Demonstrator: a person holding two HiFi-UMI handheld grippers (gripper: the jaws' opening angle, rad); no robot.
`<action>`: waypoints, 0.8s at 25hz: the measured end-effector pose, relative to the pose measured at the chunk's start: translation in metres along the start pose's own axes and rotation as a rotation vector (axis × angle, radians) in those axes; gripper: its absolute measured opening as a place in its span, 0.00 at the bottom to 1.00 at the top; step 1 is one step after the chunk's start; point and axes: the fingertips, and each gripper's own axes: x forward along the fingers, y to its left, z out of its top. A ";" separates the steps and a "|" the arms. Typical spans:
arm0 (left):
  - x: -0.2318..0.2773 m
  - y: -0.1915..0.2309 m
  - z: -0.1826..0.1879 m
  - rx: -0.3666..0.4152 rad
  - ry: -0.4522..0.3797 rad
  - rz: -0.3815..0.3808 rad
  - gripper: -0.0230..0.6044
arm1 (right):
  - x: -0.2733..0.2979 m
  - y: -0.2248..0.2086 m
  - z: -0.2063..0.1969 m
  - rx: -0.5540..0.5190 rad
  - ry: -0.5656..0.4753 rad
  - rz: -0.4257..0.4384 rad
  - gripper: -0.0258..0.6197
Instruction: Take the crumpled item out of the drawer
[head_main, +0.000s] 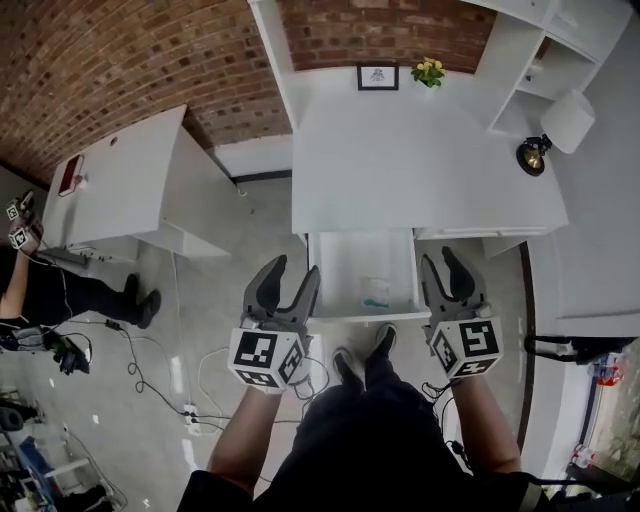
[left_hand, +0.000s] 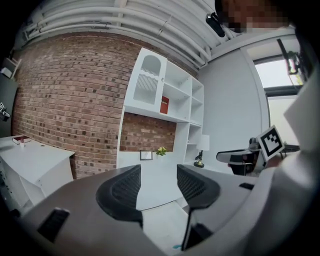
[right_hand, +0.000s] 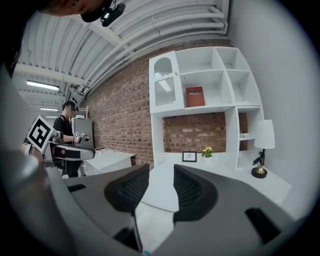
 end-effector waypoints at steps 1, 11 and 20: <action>0.004 0.002 0.001 -0.002 0.006 0.008 0.38 | 0.006 -0.002 0.000 0.002 0.001 0.010 0.27; 0.065 -0.010 -0.022 0.019 0.105 0.056 0.38 | 0.059 -0.044 -0.033 0.086 0.064 0.105 0.27; 0.096 -0.013 -0.058 -0.036 0.207 0.079 0.38 | 0.090 -0.054 -0.069 0.080 0.151 0.198 0.27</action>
